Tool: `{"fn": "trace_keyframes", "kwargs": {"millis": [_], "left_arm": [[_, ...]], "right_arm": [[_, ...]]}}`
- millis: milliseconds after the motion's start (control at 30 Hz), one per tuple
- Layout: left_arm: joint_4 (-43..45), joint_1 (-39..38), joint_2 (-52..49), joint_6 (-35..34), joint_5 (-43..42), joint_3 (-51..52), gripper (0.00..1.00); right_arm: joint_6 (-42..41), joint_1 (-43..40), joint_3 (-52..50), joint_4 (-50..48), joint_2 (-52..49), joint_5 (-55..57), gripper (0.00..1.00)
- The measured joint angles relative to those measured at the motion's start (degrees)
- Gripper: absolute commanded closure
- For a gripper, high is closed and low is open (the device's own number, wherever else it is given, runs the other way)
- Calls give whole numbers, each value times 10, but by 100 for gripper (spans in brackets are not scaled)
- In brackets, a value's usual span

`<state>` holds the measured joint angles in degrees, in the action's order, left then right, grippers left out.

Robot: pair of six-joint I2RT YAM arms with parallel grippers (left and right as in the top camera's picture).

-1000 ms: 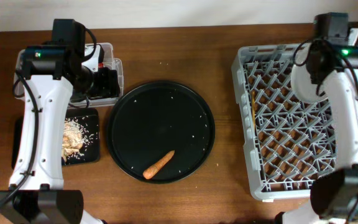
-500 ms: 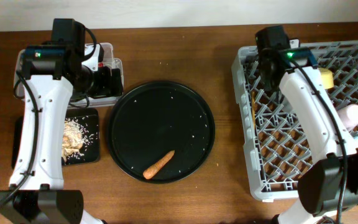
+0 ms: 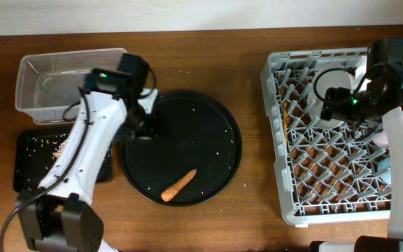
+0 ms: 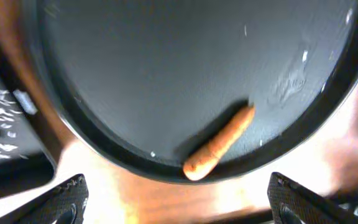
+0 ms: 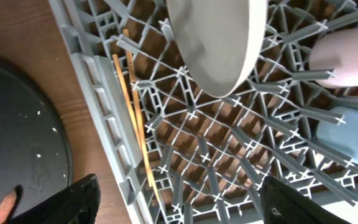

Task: Sort waste into correct bins and load items into the dishwasher rack
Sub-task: 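Grasp the carrot with the left gripper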

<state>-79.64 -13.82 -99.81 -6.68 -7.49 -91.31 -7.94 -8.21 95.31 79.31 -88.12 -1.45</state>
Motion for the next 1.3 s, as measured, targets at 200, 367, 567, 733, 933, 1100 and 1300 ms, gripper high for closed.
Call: {"fn": "trace_keyframes", "kwargs": {"millis": [200,367,567,733,933,1100,1300], "left_arm": [[126,-148,-2,13,0,202,9],[201,-181,-2,13,4,280,10],[264,-181,-2,13,12,322,27],[277,-181,-2,9,16,336,49],[287,-181,-8,3,20,336,73],[288,-181,-8,2,26,304,91],[256,-178,-10,2,26,247,99]], "right_arm": [[5,0,-1,1,0,-9,18],[5,0,-1,2,0,-10,19],[5,0,-1,2,0,-10,19],[5,0,-1,3,0,-10,19],[5,0,-1,3,0,-10,19],[5,0,-1,5,0,-10,19],[5,0,-1,6,0,-10,19]]}}
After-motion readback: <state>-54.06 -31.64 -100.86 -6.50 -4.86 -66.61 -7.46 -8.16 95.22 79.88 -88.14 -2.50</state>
